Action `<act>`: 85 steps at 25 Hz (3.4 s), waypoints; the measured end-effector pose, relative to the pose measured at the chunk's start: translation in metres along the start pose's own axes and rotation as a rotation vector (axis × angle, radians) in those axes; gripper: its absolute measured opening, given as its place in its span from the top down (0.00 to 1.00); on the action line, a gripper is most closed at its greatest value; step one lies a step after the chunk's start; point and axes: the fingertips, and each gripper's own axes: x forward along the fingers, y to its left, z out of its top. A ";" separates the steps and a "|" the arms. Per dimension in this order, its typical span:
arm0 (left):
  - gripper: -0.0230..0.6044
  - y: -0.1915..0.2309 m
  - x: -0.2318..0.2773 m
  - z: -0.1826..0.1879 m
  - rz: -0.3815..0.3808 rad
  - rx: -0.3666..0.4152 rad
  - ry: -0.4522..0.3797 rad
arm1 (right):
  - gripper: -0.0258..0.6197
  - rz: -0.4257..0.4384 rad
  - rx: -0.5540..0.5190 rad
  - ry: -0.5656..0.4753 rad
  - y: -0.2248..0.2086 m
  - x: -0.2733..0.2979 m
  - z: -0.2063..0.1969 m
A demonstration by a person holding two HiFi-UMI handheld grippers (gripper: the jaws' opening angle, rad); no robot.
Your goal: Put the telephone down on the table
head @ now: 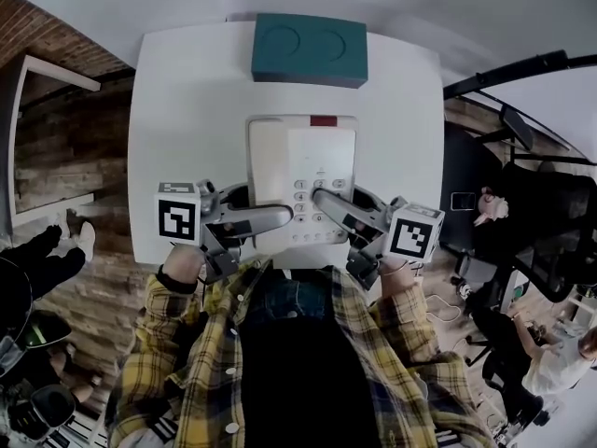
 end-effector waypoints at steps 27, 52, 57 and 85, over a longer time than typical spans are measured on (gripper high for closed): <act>0.33 0.082 0.015 0.007 0.024 -0.175 -0.023 | 0.55 -0.093 0.154 0.042 -0.090 0.015 -0.008; 0.33 0.124 0.023 0.009 0.073 -0.260 0.039 | 0.54 -0.118 0.218 0.034 -0.122 0.028 -0.003; 0.32 0.127 0.022 0.007 0.128 -0.232 0.075 | 0.54 -0.143 0.196 0.039 -0.125 0.027 -0.002; 0.30 0.145 0.006 0.004 0.354 -0.220 0.090 | 0.54 -0.230 0.122 0.063 -0.133 0.028 -0.003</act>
